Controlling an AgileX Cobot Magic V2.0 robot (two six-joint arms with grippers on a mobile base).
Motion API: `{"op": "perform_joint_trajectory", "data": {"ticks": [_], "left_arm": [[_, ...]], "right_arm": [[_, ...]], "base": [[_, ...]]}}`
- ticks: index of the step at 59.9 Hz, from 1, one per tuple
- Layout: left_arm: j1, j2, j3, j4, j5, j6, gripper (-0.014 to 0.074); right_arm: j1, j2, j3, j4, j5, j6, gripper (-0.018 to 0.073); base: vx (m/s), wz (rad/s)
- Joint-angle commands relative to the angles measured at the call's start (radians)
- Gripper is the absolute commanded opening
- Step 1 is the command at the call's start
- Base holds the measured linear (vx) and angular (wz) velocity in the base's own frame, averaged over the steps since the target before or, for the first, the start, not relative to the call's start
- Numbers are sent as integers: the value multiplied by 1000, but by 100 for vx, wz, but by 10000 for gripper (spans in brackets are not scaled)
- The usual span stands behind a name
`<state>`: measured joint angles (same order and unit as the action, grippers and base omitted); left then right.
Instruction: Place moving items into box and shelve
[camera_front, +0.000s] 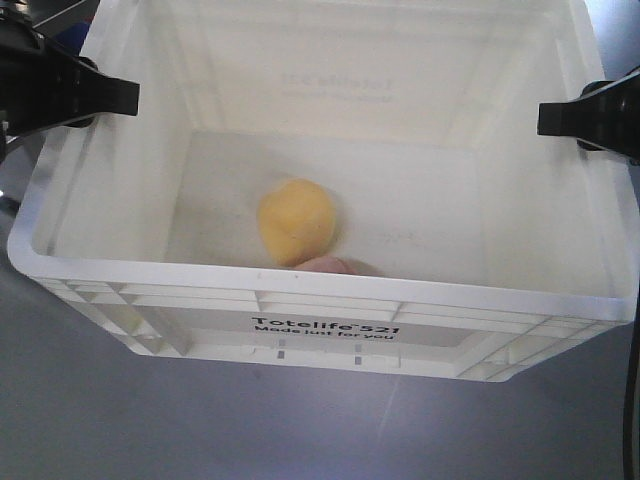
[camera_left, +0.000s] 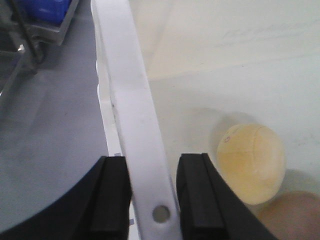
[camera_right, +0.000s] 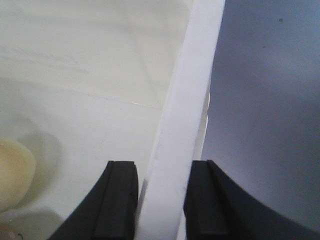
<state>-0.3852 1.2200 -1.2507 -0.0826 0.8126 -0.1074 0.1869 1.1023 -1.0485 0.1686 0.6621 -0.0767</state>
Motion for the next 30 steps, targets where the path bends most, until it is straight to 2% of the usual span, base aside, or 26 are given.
{"op": "perform_joint_trajectory", "data": {"ticks": [1,30], "left_arm": [[-23,-43,-44,-108,-156,22,-6],[-23,-43,-44,-109,-156,22,-6]], "right_arm": [[11,-27,-46,66,-148,-21,-6],[11,-27,-46,66,-147,-21,-6]], "base": [[33,-76],[34,-67]]}}
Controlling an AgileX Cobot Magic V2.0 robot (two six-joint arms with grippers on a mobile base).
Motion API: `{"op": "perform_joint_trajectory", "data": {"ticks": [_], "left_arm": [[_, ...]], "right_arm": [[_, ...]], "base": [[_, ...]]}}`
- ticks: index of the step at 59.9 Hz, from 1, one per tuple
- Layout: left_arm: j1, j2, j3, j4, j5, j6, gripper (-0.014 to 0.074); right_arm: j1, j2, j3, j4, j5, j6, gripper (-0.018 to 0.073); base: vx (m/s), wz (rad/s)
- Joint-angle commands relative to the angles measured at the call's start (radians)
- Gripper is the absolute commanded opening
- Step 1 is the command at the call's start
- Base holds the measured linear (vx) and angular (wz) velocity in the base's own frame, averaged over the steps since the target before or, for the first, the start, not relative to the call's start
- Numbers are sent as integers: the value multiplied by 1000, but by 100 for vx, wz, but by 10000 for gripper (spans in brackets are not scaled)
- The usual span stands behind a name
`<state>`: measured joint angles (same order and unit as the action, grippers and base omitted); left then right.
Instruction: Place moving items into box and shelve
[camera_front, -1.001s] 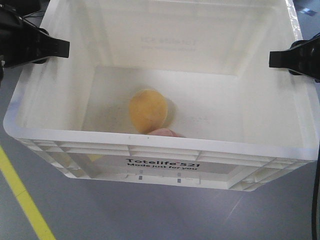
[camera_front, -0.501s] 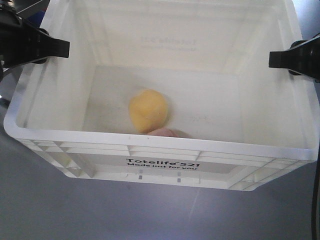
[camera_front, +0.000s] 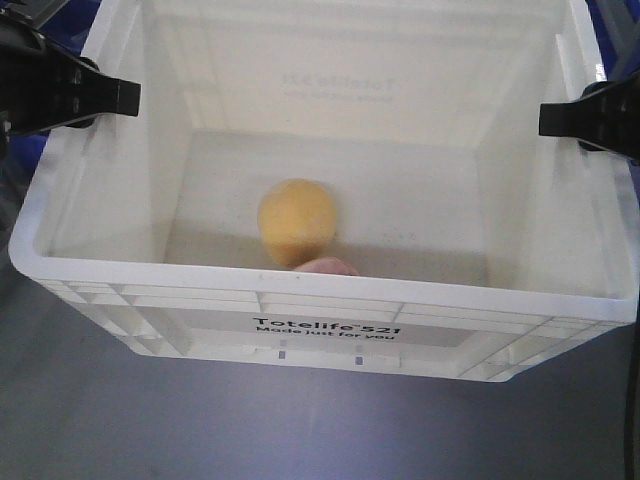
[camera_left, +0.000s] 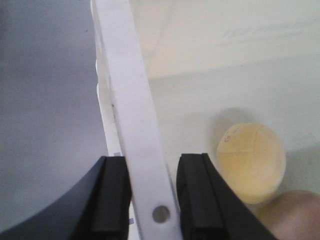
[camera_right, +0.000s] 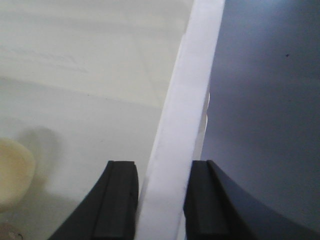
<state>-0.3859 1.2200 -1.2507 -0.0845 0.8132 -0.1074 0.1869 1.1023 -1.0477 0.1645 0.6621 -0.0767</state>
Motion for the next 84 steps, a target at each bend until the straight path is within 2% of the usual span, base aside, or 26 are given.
{"op": "perform_joint_trajectory", "data": {"ticks": [1,41,84], "left_arm": [[-23,-43,-44,-106,-157,22,-6],[-23,-43,-44,-107,-157,22,-6],[-23,-43,-44,-107,-158,22,-6]], "right_arm": [[11,-27,-47,70,-147,-21,-6],[11,-27,-47,70,-141,-21,-6],[11,-27,-47,70,-142,-21,-6]], "base": [[36,-53],[42,-32],[52,-9]]}}
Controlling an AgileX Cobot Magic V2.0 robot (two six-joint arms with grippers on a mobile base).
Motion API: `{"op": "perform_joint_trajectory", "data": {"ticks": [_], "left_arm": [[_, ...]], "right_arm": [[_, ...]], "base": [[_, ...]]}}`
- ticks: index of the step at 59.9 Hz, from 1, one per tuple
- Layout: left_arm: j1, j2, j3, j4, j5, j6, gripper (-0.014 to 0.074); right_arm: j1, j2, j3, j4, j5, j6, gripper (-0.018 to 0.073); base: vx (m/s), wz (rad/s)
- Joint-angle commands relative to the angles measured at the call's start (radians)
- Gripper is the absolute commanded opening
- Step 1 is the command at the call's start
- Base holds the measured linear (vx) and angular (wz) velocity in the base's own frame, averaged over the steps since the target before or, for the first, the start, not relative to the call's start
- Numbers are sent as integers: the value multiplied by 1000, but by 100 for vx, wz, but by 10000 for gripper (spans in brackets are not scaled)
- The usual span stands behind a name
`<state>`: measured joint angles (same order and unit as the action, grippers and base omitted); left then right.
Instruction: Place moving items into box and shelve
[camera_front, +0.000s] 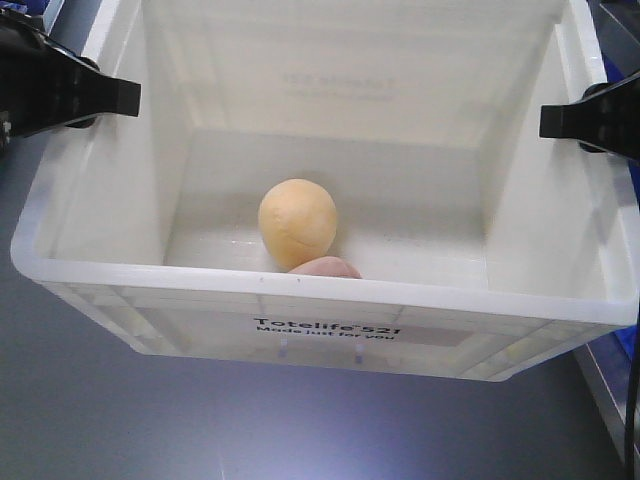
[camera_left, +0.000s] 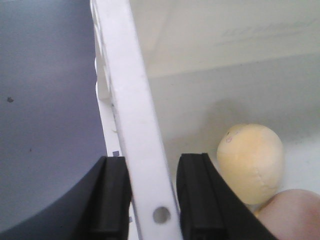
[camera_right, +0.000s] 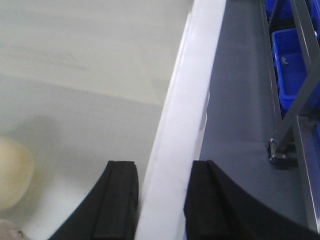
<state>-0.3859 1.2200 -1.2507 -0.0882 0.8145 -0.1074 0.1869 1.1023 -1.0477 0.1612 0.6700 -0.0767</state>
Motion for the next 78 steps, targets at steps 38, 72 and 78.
{"op": "perform_joint_trajectory", "data": {"ticks": [38,72,78], "left_arm": [[-23,-43,-44,-104,-158,22,-6],[-23,-43,-44,-104,-158,22,-6],[-23,-43,-44,-104,-158,22,-6]], "right_arm": [[11,-27,-47,73,-149,-21,-6],[11,-27,-47,73,-149,-21,-6],[11,-27,-47,73,-149,-21,-6]], "base": [[53,4],[49,0],[45,5]]}}
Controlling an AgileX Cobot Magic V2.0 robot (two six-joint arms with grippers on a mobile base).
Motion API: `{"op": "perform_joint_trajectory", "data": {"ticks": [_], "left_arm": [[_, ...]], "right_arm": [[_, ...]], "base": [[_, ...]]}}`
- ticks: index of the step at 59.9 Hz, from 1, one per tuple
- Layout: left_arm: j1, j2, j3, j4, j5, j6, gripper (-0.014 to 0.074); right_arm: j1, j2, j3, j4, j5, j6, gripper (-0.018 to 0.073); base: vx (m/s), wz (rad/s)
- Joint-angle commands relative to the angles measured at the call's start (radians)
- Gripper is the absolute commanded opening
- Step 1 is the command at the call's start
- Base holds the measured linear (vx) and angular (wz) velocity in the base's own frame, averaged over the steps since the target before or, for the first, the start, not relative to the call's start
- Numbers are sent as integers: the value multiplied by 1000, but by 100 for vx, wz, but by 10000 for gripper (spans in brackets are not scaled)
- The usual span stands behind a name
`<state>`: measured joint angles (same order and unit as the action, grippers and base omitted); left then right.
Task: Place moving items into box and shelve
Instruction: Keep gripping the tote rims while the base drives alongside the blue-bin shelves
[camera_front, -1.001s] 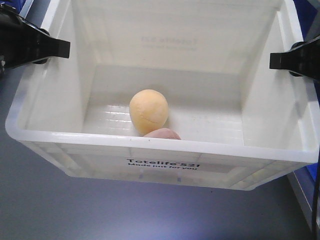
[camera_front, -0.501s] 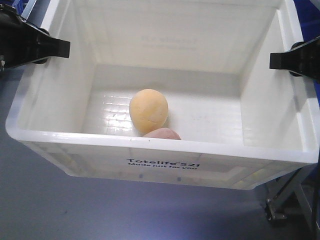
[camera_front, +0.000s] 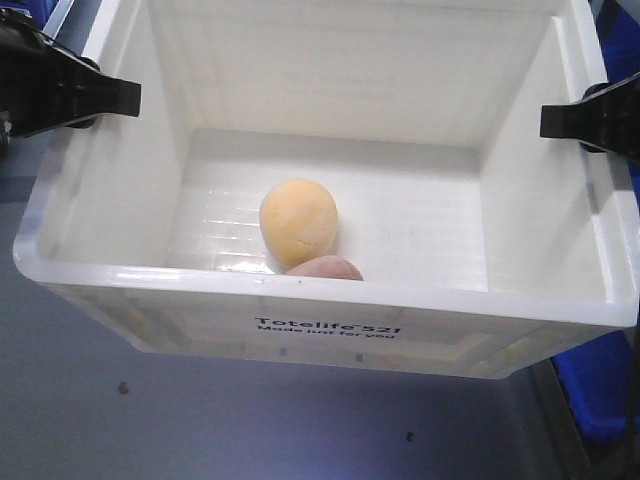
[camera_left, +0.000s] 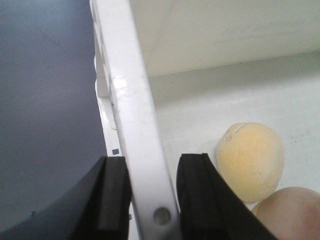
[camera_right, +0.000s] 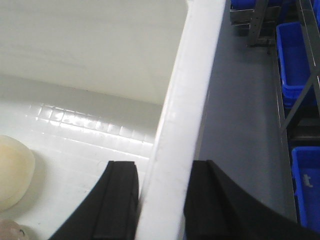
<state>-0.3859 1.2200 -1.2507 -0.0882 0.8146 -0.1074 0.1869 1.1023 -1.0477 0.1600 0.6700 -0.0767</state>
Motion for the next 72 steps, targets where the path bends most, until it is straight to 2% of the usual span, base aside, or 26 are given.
{"op": "perform_joint_trajectory", "data": {"ticks": [1,33,72], "left_arm": [[-23,-43,-44,-104,-159,22,-6],[-23,-43,-44,-104,-159,22,-6],[-23,-43,-44,-104,-159,22,-6]], "right_arm": [[11,-27,-47,74,-149,-21,-6],[11,-27,-47,74,-149,-21,-6],[11,-27,-47,73,-149,-21,-6]], "base": [[45,7],[41,22],[32,50]]}}
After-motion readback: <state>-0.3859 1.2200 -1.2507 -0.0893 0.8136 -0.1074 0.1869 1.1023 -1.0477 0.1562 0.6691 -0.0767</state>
